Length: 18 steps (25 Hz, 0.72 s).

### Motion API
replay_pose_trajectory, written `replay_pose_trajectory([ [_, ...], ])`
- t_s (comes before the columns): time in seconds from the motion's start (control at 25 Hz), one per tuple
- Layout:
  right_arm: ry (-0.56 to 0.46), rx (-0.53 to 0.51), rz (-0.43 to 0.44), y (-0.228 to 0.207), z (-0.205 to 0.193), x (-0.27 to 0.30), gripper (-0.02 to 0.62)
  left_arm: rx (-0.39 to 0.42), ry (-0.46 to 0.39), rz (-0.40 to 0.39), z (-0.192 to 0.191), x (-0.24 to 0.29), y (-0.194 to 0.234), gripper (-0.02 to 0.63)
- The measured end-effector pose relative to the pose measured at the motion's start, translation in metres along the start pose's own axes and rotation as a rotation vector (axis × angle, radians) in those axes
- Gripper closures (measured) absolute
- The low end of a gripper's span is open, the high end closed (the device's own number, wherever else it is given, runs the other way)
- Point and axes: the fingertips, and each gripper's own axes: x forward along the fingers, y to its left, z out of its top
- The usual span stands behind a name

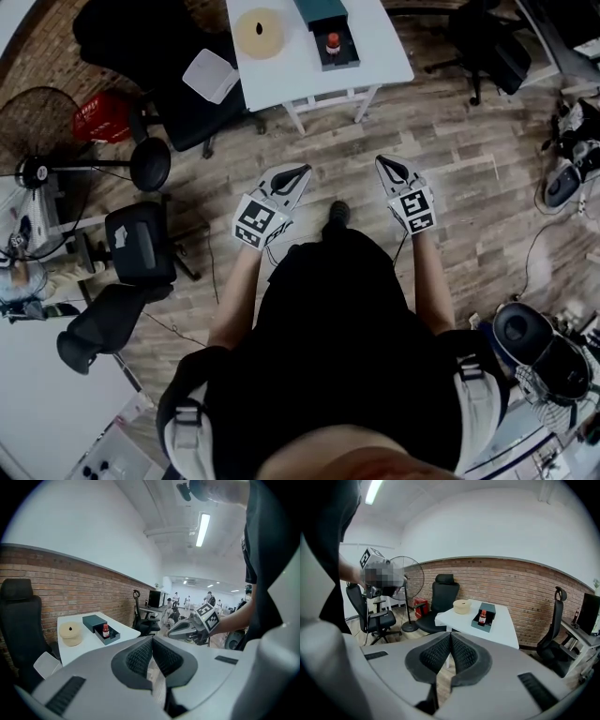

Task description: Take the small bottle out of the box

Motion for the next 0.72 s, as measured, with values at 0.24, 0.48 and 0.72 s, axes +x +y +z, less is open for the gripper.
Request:
replay_pose_trajectory([
  [0.24, -0.005, -0.012, 0.035, -0.014, 0.001, 0.007, 0.597, -0.013, -0.007, 0.036, 0.007, 0.018, 0.009, 0.586],
  [0.48, -0.009, -0.043, 0.058, -0.027, 0.002, 0.004, 0.597, 0.000, -0.024, 0.043, 0.019, 0.037, 0.005, 0.586],
  [0.72, -0.017, -0.040, 0.048, -0.039, 0.000, -0.004, 0.598, 0.010, -0.030, 0.042, 0.027, 0.048, 0.000, 0.586],
])
